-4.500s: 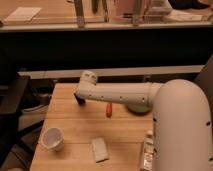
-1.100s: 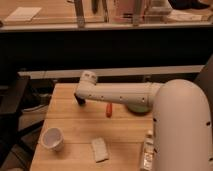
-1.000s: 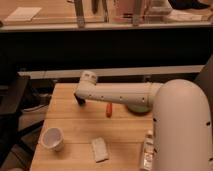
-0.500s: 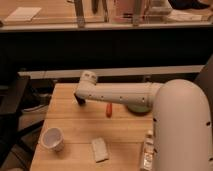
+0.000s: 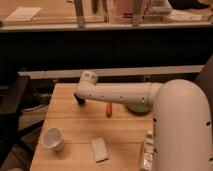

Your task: Knock the eraser over

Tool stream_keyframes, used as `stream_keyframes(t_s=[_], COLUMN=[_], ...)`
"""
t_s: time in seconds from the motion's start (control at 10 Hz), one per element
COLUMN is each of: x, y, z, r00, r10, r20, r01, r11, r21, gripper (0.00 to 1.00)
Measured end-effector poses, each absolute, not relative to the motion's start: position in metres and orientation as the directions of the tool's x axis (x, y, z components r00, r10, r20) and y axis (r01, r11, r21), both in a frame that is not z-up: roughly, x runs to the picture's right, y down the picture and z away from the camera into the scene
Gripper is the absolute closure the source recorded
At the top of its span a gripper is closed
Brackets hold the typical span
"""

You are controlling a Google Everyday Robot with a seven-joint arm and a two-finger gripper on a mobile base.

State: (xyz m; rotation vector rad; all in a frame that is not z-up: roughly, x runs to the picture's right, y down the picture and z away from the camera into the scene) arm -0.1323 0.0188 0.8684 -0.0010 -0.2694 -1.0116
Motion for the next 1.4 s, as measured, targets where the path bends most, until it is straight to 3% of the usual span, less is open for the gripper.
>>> stream_keyframes(t_s=[0.6,1.0,1.1,1.4], x=[-0.1323,-0.1323,-0.1323,-0.1323], y=[0.0188,0.0188,0.0188,0.0189], z=[0.8684,0.8684,0.8684,0.8685], r00=[0.5,0.5,0.5,0.5], r10=[-0.837,-0.837,-0.837,-0.837], r20=[0.223,0.223,0.223,0.223], r01=[0.837,0.837,0.837,0.837], r11=[0.533,0.533,0.533,0.533], r21=[0.123,0.123,0.123,0.123], gripper=[1.0,0.86,0.73,0.47])
